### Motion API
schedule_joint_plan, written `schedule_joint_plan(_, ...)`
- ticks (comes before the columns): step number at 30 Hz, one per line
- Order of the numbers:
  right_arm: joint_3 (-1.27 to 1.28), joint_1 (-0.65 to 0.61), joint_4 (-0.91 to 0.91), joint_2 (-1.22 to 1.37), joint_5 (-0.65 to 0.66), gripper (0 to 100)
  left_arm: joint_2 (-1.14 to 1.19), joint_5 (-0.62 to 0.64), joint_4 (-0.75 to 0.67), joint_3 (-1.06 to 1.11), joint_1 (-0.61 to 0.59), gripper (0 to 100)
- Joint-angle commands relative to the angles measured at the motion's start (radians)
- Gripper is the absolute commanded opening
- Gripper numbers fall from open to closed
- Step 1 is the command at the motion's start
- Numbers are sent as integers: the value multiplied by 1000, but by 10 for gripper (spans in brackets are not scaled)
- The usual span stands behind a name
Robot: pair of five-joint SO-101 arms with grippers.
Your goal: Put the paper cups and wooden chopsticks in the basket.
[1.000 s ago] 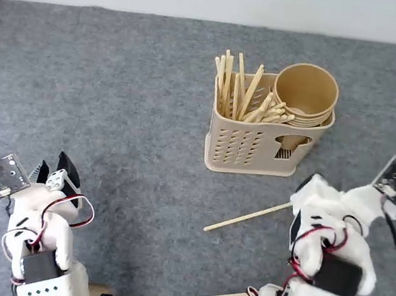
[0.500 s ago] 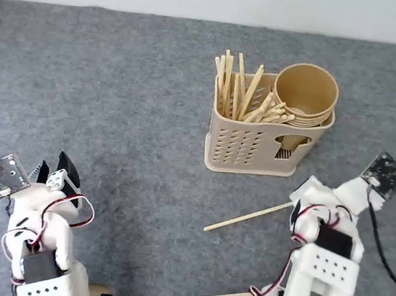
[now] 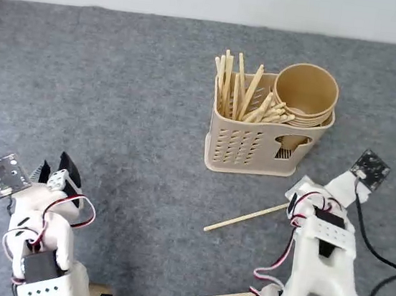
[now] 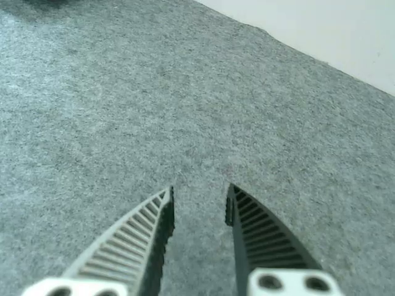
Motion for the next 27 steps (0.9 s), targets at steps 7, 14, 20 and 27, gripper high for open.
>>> schedule_joint_plan(7,-279,10,120,306,-68,231,-20,-11,20,-10,31,137)
schedule_joint_plan(14,-377,48,211,372,-81,124,-20,-11,20,-10,31,137)
schedule_joint_plan(20,-381,61,209,372,-81,39,-20,-11,20,-10,31,137)
schedule_joint_plan(27,-381,65,211,349,-77,7,-20,-11,20,-10,31,137)
